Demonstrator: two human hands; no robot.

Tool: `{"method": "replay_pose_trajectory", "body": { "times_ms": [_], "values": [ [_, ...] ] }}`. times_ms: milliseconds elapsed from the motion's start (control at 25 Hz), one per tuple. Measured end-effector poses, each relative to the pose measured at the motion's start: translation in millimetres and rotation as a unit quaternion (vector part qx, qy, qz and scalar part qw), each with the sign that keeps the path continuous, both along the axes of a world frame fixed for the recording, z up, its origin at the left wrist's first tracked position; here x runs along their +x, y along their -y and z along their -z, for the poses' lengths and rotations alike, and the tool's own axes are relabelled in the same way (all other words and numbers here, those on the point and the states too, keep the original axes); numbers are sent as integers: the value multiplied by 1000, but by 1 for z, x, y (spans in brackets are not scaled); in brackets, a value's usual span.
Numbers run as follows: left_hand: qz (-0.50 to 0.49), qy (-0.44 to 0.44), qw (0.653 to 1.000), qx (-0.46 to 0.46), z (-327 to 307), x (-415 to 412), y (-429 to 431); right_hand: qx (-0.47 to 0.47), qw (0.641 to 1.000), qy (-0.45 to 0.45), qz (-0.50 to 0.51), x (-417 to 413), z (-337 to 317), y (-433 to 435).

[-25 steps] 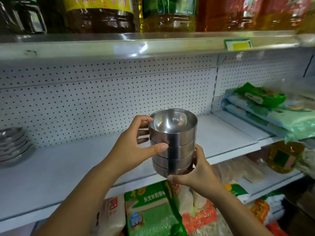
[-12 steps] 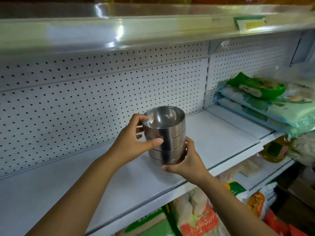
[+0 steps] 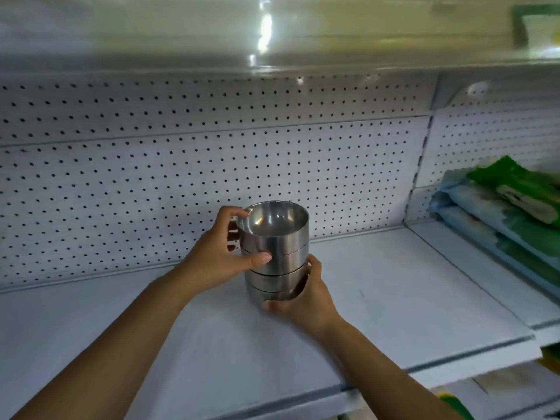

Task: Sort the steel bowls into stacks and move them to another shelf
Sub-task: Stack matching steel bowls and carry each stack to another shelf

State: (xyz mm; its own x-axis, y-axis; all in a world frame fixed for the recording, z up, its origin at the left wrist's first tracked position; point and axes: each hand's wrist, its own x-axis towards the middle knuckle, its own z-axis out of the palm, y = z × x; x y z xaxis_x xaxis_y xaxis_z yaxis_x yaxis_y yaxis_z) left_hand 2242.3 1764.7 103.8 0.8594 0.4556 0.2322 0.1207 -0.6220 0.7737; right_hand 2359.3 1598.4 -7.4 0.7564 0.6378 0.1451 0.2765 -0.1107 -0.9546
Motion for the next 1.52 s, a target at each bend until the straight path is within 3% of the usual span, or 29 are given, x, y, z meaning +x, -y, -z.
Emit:
{"method": "replay_pose_trajectory", "body": {
  "times_ms": [440, 1000, 1280, 1520],
  "values": [
    [-111, 30, 991, 64, 13, 26, -41, -27, 997, 40, -65, 67, 2, -71],
    [-127, 40, 989, 71, 23, 34, -49, -82, 987, 68, -122, 94, 1, -77],
    [-137, 30, 986, 87, 49, -25, -18, -195, 961, 131, -145, 71, -12, -29],
    [-207, -77, 967, 129, 82, -125, 28, -178, 946, 202, -179, -13, -19, 8]
  ]
}}
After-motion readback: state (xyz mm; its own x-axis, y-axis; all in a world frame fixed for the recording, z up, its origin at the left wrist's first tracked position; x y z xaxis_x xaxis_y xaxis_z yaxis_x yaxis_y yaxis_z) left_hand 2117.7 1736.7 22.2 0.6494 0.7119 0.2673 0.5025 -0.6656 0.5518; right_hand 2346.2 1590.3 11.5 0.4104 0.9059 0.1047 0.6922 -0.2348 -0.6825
